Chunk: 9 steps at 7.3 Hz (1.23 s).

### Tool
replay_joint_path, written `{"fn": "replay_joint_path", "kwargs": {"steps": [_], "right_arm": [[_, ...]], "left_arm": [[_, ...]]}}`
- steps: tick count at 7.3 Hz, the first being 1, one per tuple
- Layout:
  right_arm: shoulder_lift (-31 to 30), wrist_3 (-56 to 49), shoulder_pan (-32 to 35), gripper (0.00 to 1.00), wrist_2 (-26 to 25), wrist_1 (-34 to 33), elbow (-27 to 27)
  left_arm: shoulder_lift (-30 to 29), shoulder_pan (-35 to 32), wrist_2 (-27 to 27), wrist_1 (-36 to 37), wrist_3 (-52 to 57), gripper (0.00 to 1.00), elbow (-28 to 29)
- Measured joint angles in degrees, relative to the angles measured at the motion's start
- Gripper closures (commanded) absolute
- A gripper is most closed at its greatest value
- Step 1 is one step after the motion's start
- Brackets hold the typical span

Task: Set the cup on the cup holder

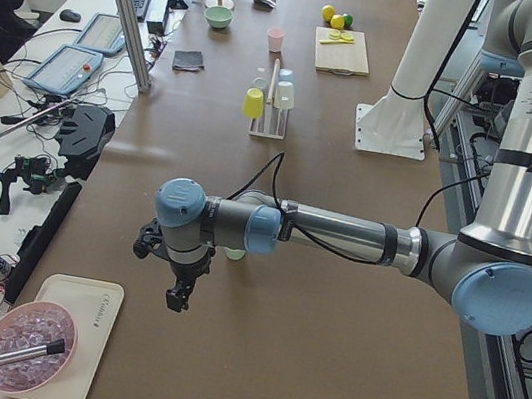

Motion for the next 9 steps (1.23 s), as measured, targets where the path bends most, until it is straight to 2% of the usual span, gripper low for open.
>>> {"fn": "replay_joint_path", "kwargs": {"steps": [5,9], "right_arm": [[0.14,0.1,0.0,0.0,0.32,0.09,-0.49],[3.02,0.03,-0.35,0.0,0.18,-0.38,-0.88]], "left_arm": [[0.09,-0.01,0.03,0.07,0.02,0.02,-0.13],[0.39,-0.27,0.89,0.11,0.14,0.02,-1.45]]}}
